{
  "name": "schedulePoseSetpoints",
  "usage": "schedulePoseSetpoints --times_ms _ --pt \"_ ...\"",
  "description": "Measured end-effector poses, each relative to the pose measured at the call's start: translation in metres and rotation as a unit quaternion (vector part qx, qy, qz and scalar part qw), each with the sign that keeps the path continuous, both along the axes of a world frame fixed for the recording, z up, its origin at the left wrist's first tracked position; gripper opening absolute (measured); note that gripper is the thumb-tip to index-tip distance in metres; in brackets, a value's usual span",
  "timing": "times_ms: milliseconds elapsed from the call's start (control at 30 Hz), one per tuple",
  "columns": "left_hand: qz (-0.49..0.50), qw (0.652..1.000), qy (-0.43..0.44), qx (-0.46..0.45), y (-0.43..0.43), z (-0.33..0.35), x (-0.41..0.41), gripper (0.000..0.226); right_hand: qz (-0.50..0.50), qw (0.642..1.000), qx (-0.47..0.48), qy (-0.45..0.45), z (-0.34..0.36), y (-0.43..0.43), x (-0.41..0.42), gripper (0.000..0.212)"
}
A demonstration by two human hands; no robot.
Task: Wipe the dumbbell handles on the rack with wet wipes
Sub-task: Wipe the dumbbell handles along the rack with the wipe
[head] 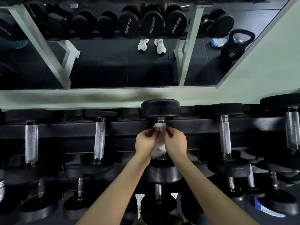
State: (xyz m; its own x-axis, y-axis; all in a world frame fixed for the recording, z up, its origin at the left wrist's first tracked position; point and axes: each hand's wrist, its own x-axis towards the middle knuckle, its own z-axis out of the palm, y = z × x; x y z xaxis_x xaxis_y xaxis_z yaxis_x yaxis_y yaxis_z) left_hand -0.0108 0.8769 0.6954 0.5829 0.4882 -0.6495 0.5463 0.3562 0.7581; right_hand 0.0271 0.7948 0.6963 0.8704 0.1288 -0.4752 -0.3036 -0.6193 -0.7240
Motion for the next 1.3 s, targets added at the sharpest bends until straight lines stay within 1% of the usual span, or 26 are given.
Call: schedulePoseSetpoints --times_ms 33,100,167,200,267,367,433,533,600,700,800,867,933,967,1067,1133,1200,1267,1300 --pt "0.014 1.0 -0.003 -0.026 -0.001 0.001 0.002 0.01 -0.042 0.998 0.042 0.028 -0.002 0.002 0.001 0.03" --pt "0.048 0.997 -0.002 -0.059 -0.002 0.005 0.011 0.014 -0.129 0.981 0.121 0.076 -0.005 0.006 0.006 0.021" --pt "0.102 0.991 -0.002 -0.091 -0.002 0.012 0.021 0.017 -0.164 0.969 0.162 0.089 -0.002 0.01 0.016 0.016" --pt "0.127 0.986 -0.004 -0.112 -0.002 0.015 0.025 0.015 -0.174 0.965 0.177 0.09 0.0 0.011 0.02 0.015" --pt "0.137 0.983 -0.01 -0.118 -0.003 0.016 0.026 0.01 -0.179 0.96 0.193 0.093 0.002 0.011 0.02 0.011" --pt "0.093 0.992 -0.025 -0.083 -0.004 0.011 0.011 0.005 -0.161 0.962 0.199 0.094 -0.002 0.0 0.005 0.009" --pt "0.087 0.992 -0.021 -0.085 -0.004 0.011 0.008 0.007 -0.161 0.961 0.206 0.094 -0.002 -0.002 0.003 0.009" --pt "0.131 0.984 -0.022 -0.117 -0.003 0.019 0.019 0.006 -0.18 0.956 0.211 0.094 0.002 0.005 0.017 0.015" --pt "0.147 0.981 -0.03 -0.119 -0.001 0.023 0.027 0.012 -0.188 0.951 0.224 0.099 0.002 0.01 0.023 0.013" --pt "0.1 0.992 -0.036 -0.07 0.0 0.02 0.026 0.014 -0.176 0.954 0.224 0.096 -0.003 0.008 0.02 0.008" --pt "0.066 0.997 -0.031 -0.034 0.002 0.013 0.018 0.007 -0.155 0.962 0.204 0.089 -0.008 0.0 0.013 0.009" --pt "0.03 0.999 -0.018 -0.004 0.004 0.008 0.013 0.006 -0.147 0.965 0.196 0.089 -0.007 -0.003 0.009 0.01" --pt "0.007 1.0 -0.009 0.009 0.007 0.008 0.013 0.006 -0.146 0.967 0.189 0.085 -0.003 -0.001 0.013 0.012" --pt "0.007 1.0 -0.005 0.013 0.008 0.01 0.016 0.008 -0.148 0.969 0.181 0.082 0.0 0.001 0.018 0.017" --pt "0.025 1.0 0.0 0.014 0.011 0.015 0.026 0.025 -0.156 0.968 0.179 0.08 0.006 0.007 0.03 0.027" --pt "0.011 0.999 -0.007 0.03 0.012 0.012 0.027 0.023 -0.145 0.966 0.197 0.082 0.007 0.007 0.027 0.019" --pt "-0.03 0.997 -0.002 0.067 0.014 0.005 0.023 0.018 -0.134 0.967 0.204 0.076 0.005 0.002 0.019 0.012" --pt "-0.078 0.993 0.008 0.093 0.014 0.001 0.013 0.017 -0.129 0.969 0.196 0.076 0.003 -0.005 0.01 0.011" --pt "-0.097 0.99 0.014 0.098 0.013 0.0 0.006 0.02 -0.123 0.971 0.19 0.079 0.001 -0.009 0.005 0.011"
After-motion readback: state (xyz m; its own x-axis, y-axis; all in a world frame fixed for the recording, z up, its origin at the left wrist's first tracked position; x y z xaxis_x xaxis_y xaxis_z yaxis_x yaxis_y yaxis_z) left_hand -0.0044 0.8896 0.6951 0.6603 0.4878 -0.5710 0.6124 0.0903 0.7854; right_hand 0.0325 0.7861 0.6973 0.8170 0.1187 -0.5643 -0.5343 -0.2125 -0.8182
